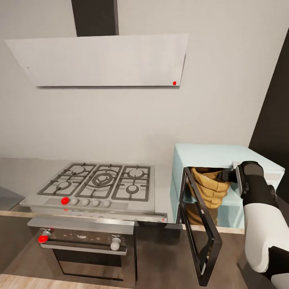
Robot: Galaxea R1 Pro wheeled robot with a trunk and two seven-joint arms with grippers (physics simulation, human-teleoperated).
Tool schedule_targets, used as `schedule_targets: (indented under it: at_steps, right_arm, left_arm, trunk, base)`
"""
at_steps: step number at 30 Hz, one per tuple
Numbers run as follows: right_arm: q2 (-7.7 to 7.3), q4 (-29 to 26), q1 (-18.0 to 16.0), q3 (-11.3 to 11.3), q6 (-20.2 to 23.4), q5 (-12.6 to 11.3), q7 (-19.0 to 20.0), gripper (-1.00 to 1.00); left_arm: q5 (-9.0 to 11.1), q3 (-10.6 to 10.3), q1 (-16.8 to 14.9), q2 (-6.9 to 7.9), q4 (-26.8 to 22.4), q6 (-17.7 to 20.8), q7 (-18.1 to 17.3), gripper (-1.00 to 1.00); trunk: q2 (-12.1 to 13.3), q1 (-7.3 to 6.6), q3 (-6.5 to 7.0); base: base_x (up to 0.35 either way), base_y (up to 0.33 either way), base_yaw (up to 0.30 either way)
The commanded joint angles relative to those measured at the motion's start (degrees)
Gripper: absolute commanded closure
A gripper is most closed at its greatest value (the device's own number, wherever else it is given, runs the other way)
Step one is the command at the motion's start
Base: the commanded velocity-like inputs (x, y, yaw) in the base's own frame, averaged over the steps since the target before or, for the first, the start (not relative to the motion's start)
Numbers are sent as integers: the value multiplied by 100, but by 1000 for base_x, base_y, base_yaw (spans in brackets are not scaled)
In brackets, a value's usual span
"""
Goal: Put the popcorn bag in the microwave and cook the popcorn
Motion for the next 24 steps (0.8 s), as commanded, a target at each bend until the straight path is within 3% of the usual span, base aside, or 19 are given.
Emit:
schedule_targets:
  at_steps: [1, 4, 6, 12, 24]
  right_arm:
    - [-5, -19, -5, -4, 19, 53, 60, -100]
    - [-44, -79, -12, 14, 19, 47, 194, -100]
    - [-75, -451, -13, 17, 19, 47, 446, -100]
    - [-91, -898, -14, 11, 19, 43, 517, -100]
    - [-77, -838, -11, 9, 19, 55, 504, -100]
  left_arm:
    - [37, 6, -3, -2, 1, -15, 7, -100]
    - [37, 6, -4, -2, 1, -8, 7, -100]
    - [28, 13, -4, -2, 1, 23, 10, -100]
    - [12, 15, -5, -2, 1, 51, 17, -100]
    - [11, 21, -4, -2, 1, 21, 15, -100]
  trunk:
    - [-5, 1, -7]
    - [-5, 1, -7]
    - [-5, 1, -7]
    - [-5, 1, -7]
    - [-5, 1, -7]
  base:
    - [0, 0, 0]
    - [0, 0, 0]
    - [0, 0, 0]
    - [-23, 0, 0]
    - [-318, 0, 0]
